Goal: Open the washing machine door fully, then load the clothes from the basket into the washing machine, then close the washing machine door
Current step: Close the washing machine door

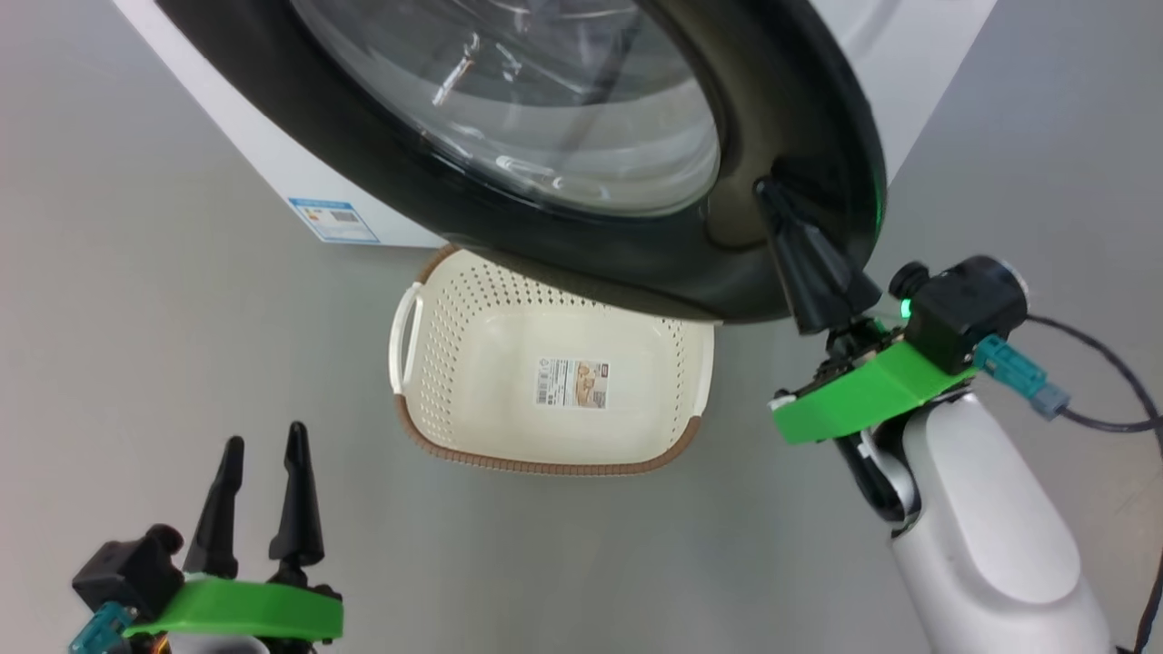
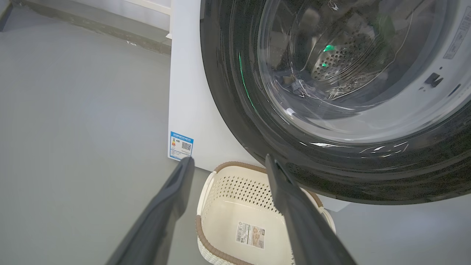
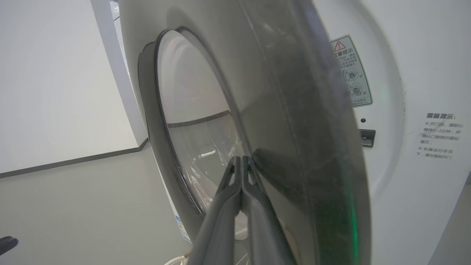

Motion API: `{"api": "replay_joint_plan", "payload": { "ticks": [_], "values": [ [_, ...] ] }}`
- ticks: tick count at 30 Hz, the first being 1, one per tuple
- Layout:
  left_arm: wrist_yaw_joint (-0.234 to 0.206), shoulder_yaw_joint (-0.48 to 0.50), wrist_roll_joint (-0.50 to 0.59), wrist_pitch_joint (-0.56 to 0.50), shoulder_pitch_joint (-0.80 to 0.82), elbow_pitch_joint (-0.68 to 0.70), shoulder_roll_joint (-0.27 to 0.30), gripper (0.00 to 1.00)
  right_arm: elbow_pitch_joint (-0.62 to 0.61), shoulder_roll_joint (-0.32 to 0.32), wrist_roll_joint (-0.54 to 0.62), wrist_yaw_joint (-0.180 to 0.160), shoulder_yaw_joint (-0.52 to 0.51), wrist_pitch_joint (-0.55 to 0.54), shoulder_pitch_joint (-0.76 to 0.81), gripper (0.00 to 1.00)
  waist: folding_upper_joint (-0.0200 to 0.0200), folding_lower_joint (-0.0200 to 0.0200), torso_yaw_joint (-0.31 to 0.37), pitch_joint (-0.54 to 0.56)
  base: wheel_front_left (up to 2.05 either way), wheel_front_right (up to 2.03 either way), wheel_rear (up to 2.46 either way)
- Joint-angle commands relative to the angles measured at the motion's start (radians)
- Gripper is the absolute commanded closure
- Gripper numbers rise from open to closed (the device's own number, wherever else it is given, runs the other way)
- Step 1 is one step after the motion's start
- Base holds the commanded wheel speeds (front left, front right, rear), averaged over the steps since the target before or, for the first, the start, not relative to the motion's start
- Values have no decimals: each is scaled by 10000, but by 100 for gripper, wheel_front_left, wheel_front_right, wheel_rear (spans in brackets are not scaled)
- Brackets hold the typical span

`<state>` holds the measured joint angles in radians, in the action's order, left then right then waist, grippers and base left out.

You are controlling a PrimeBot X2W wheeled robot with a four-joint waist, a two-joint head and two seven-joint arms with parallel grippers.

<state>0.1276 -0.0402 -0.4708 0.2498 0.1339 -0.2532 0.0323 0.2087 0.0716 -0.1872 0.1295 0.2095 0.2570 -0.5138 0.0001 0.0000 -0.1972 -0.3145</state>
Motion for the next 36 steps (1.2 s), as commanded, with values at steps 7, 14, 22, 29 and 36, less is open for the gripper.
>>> {"api": "replay_joint_plan", "payload": {
  "ticks": [7,14,22,29,36],
  "values": [
    [31,35,-463,120,553,558,179,0,-398,206,97,12,-322,48,-801,100,-1,0,-148,-816,0,0,0],
    [31,-21,-762,120,1034,805,179,0,-265,499,287,12,-568,48,-1647,100,-1,0,-398,-1536,0,0,0],
    [31,-161,-923,120,1451,1037,179,0,-21,1003,541,12,-722,48,-2909,100,-1,0,-548,-2057,0,0,0],
    [31,-436,-1127,120,1541,1241,179,0,514,1605,762,12,-963,48,-4038,100,-1,0,-715,-2230,0,0,0],
    [31,-646,-1115,120,1534,1301,179,0,1376,1941,974,12,-1299,48,-4616,100,-1,0,-843,-2149,0,0,0]
  ]
}}
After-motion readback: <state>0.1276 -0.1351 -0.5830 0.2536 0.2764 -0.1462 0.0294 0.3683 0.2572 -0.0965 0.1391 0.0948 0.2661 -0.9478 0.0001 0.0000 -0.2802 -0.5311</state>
